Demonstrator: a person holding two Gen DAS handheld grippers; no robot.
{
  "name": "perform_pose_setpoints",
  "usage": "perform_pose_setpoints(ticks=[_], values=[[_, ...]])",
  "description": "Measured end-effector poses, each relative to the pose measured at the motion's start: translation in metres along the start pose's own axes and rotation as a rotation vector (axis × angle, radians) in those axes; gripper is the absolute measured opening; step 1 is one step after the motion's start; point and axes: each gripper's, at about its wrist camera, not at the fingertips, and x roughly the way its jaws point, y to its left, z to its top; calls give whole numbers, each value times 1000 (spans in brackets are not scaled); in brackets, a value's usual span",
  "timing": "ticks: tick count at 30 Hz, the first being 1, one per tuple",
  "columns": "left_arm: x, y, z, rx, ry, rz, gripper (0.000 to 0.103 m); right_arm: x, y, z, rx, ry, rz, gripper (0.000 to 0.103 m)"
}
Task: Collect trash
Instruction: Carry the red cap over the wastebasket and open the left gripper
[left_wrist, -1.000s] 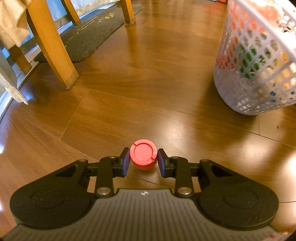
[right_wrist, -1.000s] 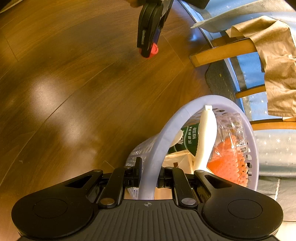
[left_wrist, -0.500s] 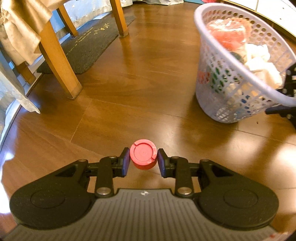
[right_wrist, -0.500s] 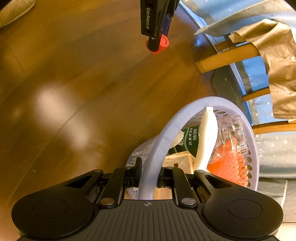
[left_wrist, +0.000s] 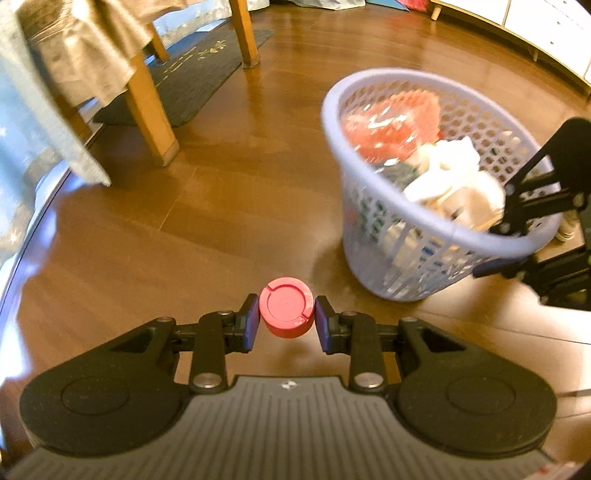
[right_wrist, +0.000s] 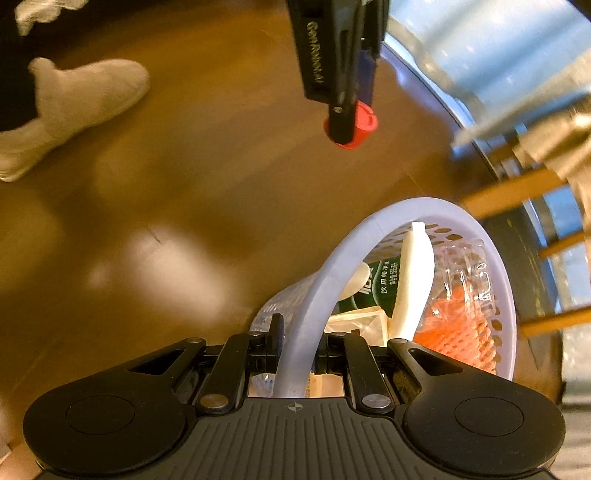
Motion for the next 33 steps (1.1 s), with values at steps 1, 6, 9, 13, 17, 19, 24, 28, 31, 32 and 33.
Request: perform_pose_setpoints(ticks=[1, 6, 9, 13, 17, 19, 24, 28, 31, 32, 33], values=[[-8, -1, -4, -5, 0, 4, 27, -3, 5, 4, -5, -9, 10, 9], [-53, -7, -27, -64, -4, 20, 27, -12, 33, 18, -37, -44, 43, 9], [-80, -13, -37, -107, -14, 31, 27, -14, 51, 21, -49, -54, 48, 9], [-112, -25, -44, -168, -26, 38, 27, -11, 70, 24, -106, -52, 32, 9], [-140, -38, -46, -227, -49, 44, 27, -10, 81, 19, -142, -45, 14, 9], [-150, -42, -45, -251, -64, 44, 27, -7, 82, 18, -152, -38, 21, 9], [-164, -50, -44, -296, -108, 42, 27, -11, 91, 14, -137, -34, 29, 20], [-162, -52, -42, -336, -124, 36, 27, -18, 95, 12, -137, -42, 35, 37], [-156, -59, -38, -320, -119, 22, 27, -27, 97, 8, -126, -40, 35, 37], [-154, -60, -37, -322, -120, 10, 27, -31, 98, 6, -125, -42, 31, 37], [-154, -62, -37, -325, -124, 0, 27, -35, 98, 4, -121, -44, 29, 37]])
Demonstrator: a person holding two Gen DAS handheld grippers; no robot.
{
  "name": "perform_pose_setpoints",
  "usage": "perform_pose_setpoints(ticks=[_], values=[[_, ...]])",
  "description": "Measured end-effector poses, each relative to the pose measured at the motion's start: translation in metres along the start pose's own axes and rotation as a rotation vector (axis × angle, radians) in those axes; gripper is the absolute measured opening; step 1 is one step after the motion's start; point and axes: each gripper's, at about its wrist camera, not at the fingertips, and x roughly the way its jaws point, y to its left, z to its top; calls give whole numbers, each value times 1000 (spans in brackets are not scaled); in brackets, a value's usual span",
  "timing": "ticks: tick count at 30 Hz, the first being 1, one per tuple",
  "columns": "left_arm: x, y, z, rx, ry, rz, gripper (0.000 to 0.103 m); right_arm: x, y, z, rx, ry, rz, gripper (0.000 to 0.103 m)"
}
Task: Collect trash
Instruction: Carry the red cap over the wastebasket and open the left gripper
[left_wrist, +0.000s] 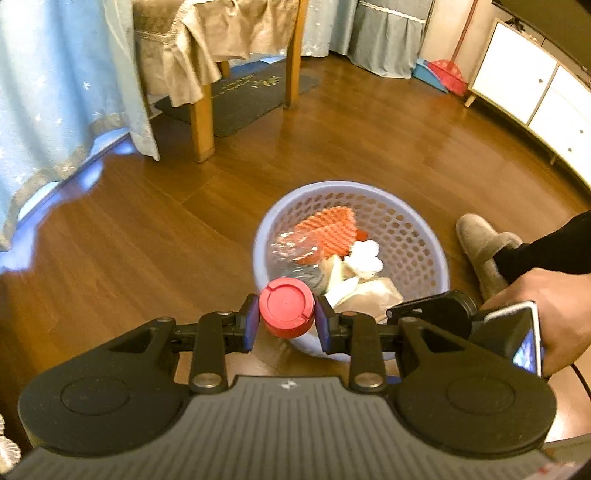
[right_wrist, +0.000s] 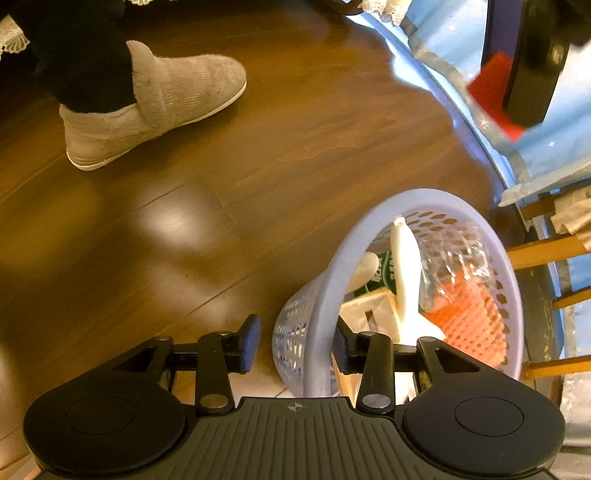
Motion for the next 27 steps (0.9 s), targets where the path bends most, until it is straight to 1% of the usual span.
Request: perform_pose_setpoints(ticks=[6, 12, 16, 19, 20, 21, 22, 23, 27], values=[[5, -11, 10, 10, -19, -24, 27, -38, -13, -14, 98, -30, -37, 37], [14, -31, 19, 46, -27, -41, 27, -77, -40, -41, 297, -70, -116, 37], [23, -45, 24, 59, -36, -65, 27, -85, -59, -59, 408, -74, -171, 38], [33, -51, 26, 66, -31, -82, 27, -84, -69, -68, 457, -65, -186, 38], [37, -52, 27, 65, -31, -92, 30, -83, -71, -70, 469, -62, -184, 38], [40, -52, 27, 57, -25, -102, 38, -83, -73, -72, 482, -59, -183, 38], [44, -53, 28, 44, -18, -112, 57, -83, -76, -73, 496, -57, -184, 38], [47, -53, 28, 37, -17, -117, 64, -83, -77, -75, 507, -58, -186, 38], [51, -54, 30, 43, -13, -103, 64, -87, -88, -81, 584, -66, -185, 38]])
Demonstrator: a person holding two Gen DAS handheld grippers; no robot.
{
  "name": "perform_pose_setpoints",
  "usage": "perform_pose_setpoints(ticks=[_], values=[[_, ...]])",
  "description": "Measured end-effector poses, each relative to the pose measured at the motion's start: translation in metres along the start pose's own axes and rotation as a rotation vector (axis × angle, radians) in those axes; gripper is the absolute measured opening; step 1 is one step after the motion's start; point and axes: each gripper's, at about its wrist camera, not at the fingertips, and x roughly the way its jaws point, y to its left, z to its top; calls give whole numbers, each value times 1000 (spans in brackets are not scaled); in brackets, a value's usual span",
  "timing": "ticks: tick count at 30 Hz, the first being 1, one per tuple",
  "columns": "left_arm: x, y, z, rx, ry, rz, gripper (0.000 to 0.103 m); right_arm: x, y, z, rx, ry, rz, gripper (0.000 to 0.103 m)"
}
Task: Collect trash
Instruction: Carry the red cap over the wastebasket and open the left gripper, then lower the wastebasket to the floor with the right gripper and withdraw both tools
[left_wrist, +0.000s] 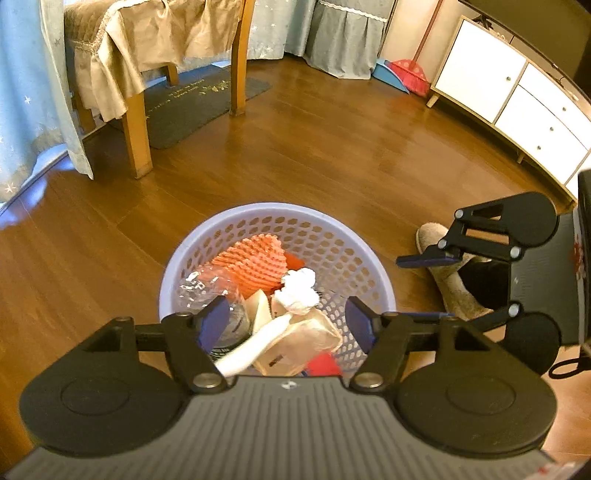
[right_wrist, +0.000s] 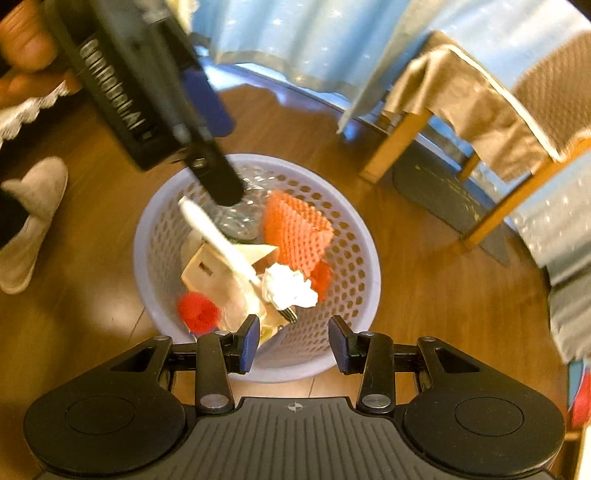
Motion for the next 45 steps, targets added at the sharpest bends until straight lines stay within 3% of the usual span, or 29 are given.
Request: perform_pose_setpoints(ticks=[15, 21, 25, 27, 35, 45], values=[[-14, 27, -18, -99, 19, 150, 68, -8, -20, 7, 237, 8, 93, 38], [-37, 25, -24, -121, -6, 196, 87, -29, -34, 7, 386, 3, 96, 38], [-59, 17, -37, -217, -28, 228, 98, -50, -40, -1, 526, 4, 101, 38], [-70, 10, -45, -264, -36, 243, 100, -63, -39, -4, 589, 2, 104, 41], [-122, -33, -72, -400, -77, 312, 102, -112, -16, -11, 656, -31, 89, 68], [-172, -76, -90, -502, -93, 398, 102, -173, 7, -24, 692, -8, 53, 71]])
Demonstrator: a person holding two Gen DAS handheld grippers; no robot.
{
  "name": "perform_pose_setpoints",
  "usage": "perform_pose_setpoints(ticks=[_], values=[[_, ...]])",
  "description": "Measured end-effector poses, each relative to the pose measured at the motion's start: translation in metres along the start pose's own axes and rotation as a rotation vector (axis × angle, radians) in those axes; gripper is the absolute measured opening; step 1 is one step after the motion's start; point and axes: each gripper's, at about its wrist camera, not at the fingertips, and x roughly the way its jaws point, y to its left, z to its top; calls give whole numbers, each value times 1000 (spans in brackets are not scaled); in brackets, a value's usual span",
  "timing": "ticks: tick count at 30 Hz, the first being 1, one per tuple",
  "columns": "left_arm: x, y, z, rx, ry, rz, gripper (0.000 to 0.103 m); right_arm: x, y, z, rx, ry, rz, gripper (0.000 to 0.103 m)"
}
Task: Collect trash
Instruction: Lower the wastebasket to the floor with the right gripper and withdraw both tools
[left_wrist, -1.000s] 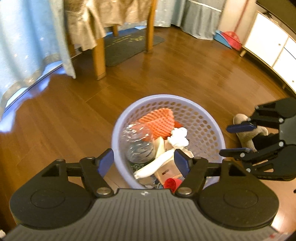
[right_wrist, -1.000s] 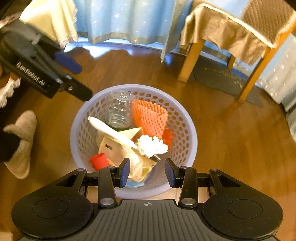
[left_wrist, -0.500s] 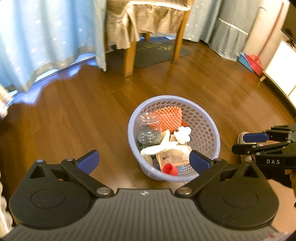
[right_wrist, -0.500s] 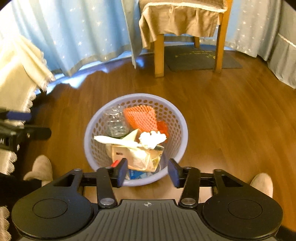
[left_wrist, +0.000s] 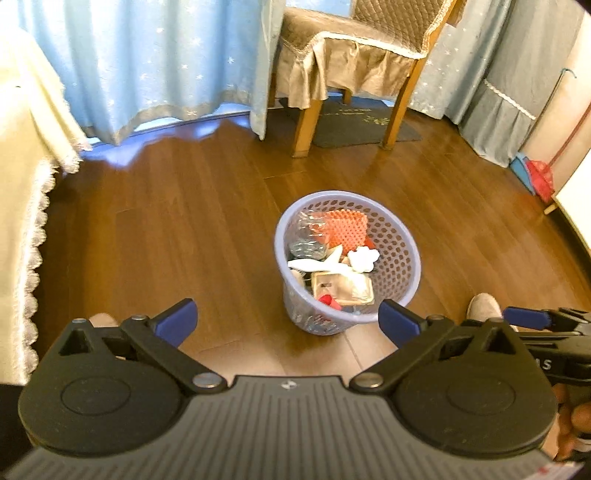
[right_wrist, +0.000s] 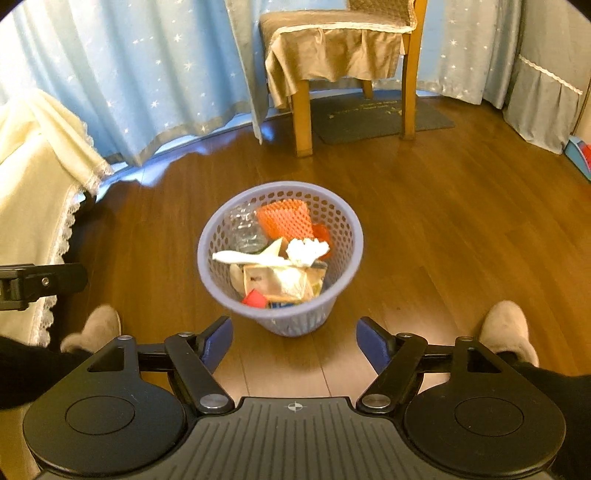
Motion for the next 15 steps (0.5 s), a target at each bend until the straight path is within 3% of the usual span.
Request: perform_pose_setpoints(ticks=[15], values=[[-38, -3, -22, -19, 32, 52, 102, -40, 19, -12, 9, 60, -26, 71]])
